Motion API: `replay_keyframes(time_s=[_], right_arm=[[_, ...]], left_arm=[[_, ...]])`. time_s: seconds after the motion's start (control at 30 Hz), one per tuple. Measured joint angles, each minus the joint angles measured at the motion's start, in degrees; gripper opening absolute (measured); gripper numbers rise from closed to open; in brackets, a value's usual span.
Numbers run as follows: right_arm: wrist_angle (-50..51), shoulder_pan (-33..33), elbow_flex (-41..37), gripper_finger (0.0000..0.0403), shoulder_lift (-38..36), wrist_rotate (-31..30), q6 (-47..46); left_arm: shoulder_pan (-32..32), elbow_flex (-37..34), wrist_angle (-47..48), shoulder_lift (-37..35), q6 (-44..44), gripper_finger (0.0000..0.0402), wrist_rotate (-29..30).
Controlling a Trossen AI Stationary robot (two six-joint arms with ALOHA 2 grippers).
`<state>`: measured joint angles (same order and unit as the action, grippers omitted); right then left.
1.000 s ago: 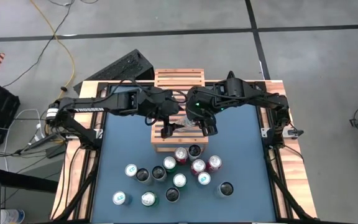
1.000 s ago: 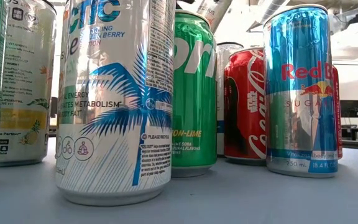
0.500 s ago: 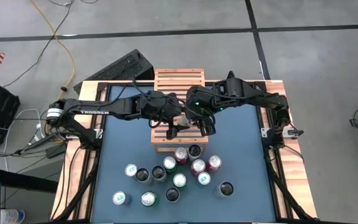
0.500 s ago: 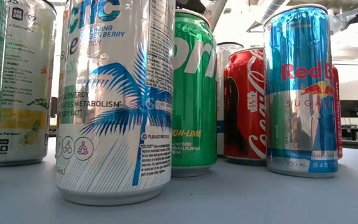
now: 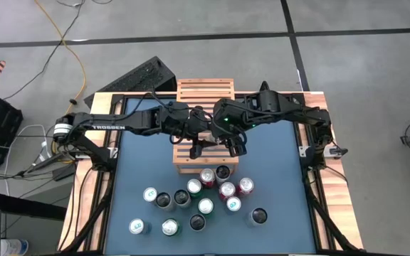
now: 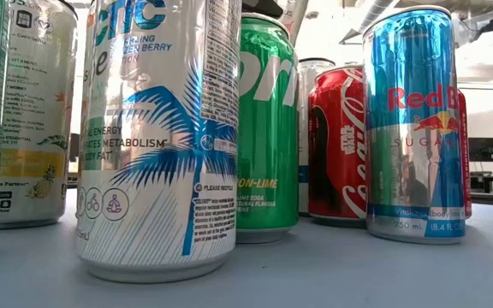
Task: Place canned beverage on shelf
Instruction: Put the top right white yellow soda can on the shelf
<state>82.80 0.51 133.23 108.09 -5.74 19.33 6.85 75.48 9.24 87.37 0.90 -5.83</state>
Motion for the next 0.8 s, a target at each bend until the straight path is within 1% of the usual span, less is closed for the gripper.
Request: replay_keyframes(time_s=[0.13, 0.5, 0.6, 0.8], right_arm=[[-0.4, 0.0, 0.0, 0.0271, 0.0, -0.1, 0.3], [-2.7, 0.0, 0.0, 0.0271, 0.0, -1.7, 0.3], [-2.6, 0.1, 0.0, 0.0271, -0.1, -3.5, 1.3], [-2.7, 0.2, 0.9, 0.0271, -0.7, -3.7, 3.5]], left_arm=[[0.0, 0.0, 0.0, 0.0, -1.0, 0.0219, 0.2], [0.0, 0.0, 0.0, 0.0, -5.9, 0.0223, 3.3], [0.0, 0.0, 0.5, -0.4, -6.2, 0.0224, 4.2], [0.4, 0.0, 1.8, -0.9, -6.8, 0.0224, 5.3]])
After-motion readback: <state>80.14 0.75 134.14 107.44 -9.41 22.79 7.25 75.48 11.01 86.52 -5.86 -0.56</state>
